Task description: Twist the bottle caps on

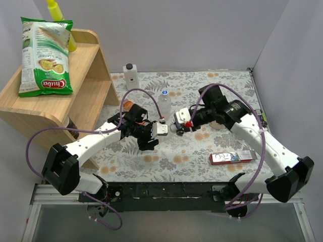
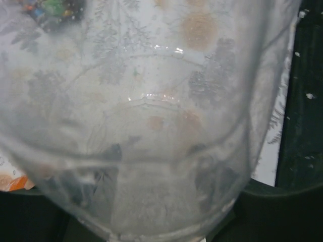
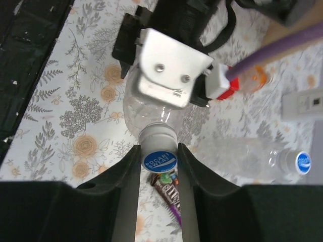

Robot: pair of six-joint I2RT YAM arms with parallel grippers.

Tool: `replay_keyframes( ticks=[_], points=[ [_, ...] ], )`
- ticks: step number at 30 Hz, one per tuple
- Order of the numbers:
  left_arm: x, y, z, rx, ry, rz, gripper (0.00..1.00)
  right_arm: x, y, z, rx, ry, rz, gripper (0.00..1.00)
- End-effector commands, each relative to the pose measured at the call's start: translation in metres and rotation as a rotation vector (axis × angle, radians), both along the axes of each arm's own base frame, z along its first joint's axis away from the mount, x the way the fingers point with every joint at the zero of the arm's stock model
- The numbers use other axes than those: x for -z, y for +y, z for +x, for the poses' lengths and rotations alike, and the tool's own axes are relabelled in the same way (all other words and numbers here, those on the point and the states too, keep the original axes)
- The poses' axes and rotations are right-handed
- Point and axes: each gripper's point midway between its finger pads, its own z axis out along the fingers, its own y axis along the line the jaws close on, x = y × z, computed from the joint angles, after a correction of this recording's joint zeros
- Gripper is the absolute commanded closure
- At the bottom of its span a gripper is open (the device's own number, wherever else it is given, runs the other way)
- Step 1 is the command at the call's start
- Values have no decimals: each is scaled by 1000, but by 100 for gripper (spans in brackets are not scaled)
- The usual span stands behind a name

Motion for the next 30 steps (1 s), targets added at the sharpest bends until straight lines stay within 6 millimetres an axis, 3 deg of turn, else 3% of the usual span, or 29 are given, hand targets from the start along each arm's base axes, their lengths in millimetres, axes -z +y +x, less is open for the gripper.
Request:
replay_keyframes(
  ticks=[1, 2, 3, 4, 5, 7, 8, 9, 11, 14, 16, 17, 19, 20, 21, 22, 23, 24, 25, 28, 30],
  points=[
    [-58, -40, 57, -228, -260, -200, 100, 8, 22, 26, 367, 488, -87, 99],
    [-60, -46, 57, -245, -280, -205, 100, 31, 27, 37, 457, 618, -171, 99],
    [-59, -47, 64, -289, -298, -197, 100, 18, 33, 45, 520, 713, -168, 99],
    [-65, -50, 70, -327, -319, -216, 100, 26, 35, 39, 611, 922, -208, 99],
    [-64, -49, 75, -372, -335, -202, 100, 27, 36, 49, 657, 1025, -177, 99],
    [-61, -48, 79, -402, -349, -189, 100, 16, 41, 43, 602, 1190, -158, 99],
    [-59, -45, 82, -415, -360, -173, 100, 14, 41, 52, 596, 1237, -145, 96],
    [-54, -42, 81, -420, -358, -157, 100, -1, 41, 54, 536, 1249, -100, 91],
    [-45, -33, 77, -420, -350, -118, 100, -29, 27, 77, 514, 1163, 16, 81],
    [-32, -17, 61, -383, -283, -88, 100, -64, 8, 91, 437, 1017, 148, 72],
    [-25, -12, 48, -375, -193, -99, 100, -83, -2, 81, 302, 960, 212, 67],
    [-24, -4, 51, -386, -146, -110, 100, -91, -11, 66, 234, 948, 242, 63],
    [-27, -7, 40, -376, -7, -184, 100, -98, -19, 58, 169, 850, 294, 57],
    [-33, 1, 47, -402, 32, -225, 100, -89, -26, 41, 148, 850, 305, 51],
    [-42, -4, 35, -336, 95, -291, 100, -89, -27, 34, 152, 862, 311, 48],
    [-47, -4, 38, -341, 95, -328, 100, -105, -29, 28, 114, 698, 380, 43],
    [-54, -5, 39, -332, 77, -354, 100, -108, -28, 31, 137, 643, 425, 36],
    [-58, -8, 37, -308, 75, -373, 100, -83, -29, 27, 169, 703, 430, 32],
    [-64, -12, 34, -265, 71, -396, 100, -97, -30, 23, 155, 642, 480, 30],
    [-76, -19, 34, -225, 84, -426, 100, -90, -25, 35, 208, 715, 483, 29],
    [-82, -22, 34, -204, 88, -436, 100, -96, -23, 41, 199, 692, 512, 29]
  ],
)
